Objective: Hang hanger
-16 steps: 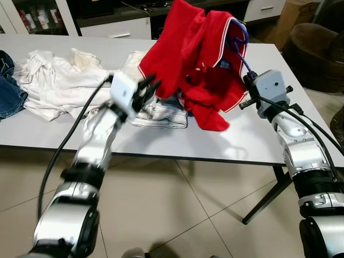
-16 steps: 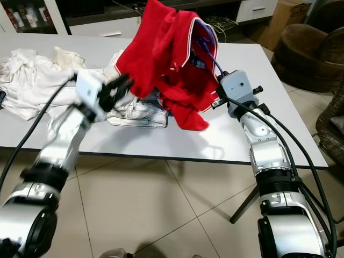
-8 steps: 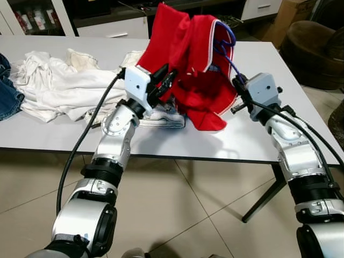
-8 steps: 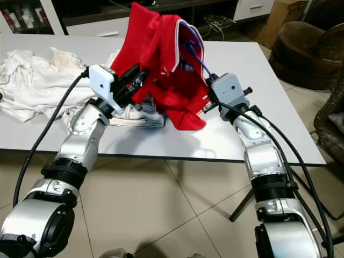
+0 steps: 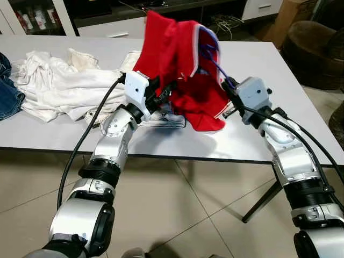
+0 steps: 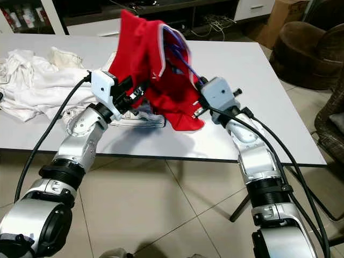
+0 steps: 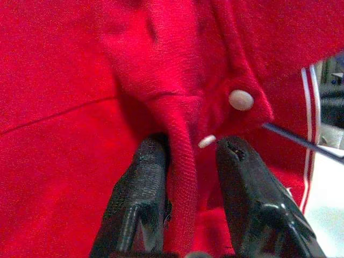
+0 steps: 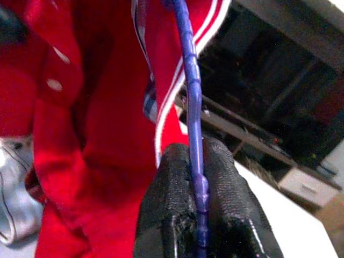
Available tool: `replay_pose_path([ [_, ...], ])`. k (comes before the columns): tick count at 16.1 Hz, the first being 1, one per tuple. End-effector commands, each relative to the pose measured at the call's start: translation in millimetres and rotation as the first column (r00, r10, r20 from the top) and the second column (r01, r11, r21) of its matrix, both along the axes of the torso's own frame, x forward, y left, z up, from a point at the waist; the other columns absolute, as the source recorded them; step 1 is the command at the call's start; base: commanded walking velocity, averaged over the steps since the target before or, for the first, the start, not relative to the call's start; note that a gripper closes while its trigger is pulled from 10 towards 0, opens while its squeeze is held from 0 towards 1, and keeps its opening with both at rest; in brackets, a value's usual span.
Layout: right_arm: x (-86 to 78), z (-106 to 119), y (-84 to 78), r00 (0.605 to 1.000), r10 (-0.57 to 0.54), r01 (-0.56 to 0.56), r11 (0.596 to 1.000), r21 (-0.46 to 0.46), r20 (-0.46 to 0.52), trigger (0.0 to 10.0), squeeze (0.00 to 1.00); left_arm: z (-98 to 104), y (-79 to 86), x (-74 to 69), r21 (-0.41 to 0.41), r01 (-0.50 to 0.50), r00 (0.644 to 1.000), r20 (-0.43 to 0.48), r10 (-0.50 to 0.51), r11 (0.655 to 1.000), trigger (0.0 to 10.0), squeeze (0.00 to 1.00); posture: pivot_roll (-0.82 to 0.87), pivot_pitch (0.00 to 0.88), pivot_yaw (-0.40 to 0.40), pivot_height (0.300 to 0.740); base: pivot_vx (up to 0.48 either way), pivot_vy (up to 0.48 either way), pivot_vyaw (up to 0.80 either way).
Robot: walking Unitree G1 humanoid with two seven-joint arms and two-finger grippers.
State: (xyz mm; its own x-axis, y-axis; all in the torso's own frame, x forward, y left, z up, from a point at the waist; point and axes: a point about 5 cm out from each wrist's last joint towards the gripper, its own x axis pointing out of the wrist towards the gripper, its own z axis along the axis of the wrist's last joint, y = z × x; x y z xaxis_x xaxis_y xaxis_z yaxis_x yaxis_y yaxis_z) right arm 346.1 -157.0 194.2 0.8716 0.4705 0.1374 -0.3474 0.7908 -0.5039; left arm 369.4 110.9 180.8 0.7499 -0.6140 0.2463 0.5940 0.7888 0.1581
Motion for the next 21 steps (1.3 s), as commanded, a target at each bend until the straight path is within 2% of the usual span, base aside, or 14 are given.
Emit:
replay_pose_path([
  [1,-4.7,7,5.8,0.999,0.035,-0.036,0.999,0.011,0.025,10.0,0.0,-2,-1.5,1.3,0.034,0.006,1.0,-0.01,-0.006,0.999,10.0,0.0,0.06,0.0,0.034,0.74,0.0,0.0,0.0],
  [4,-11.6,9,13.5,0.995,0.093,-0.094,0.995,0.021,0.035,10.0,0.0,-4,-1.4,3.0,0.06,-0.001,1.0,-0.029,0.003,0.998,10.0,0.0,0.05,0.0,0.036,0.74,0.0,0.0,0.0],
  [5,-13.0,9,13.9,0.994,0.102,-0.103,0.994,0.023,0.034,10.0,0.0,-5,-1.7,3.1,0.059,0.005,0.999,-0.035,-0.003,0.998,6.6,0.0,0.05,0.0,0.038,0.74,0.0,0.0,0.0],
  [6,-14.0,8,13.2,0.994,0.105,-0.106,0.994,0.022,0.032,10.0,0.0,-5,-1.9,3.1,0.059,0.011,0.999,-0.038,-0.008,0.998,0.0,0.0,0.05,0.0,0.038,0.74,0.0,0.0,0.0],
  [14,-21.4,8,-1.1,0.993,0.116,-0.117,0.992,0.043,0.016,10.0,0.0,4,10.9,2.4,0.072,-0.008,0.999,0.041,0.005,0.997,0.0,0.0,0.06,0.0,0.042,0.74,0.0,0.0,0.0],
  [21,-29.0,8,-1.5,0.985,0.174,-0.174,0.983,0.053,0.01,10.0,0.0,13,17.2,2.5,0.069,0.002,0.996,0.084,-0.008,0.998,0.0,0.0,0.06,0.0,0.043,0.74,0.0,0.0,0.0],
])
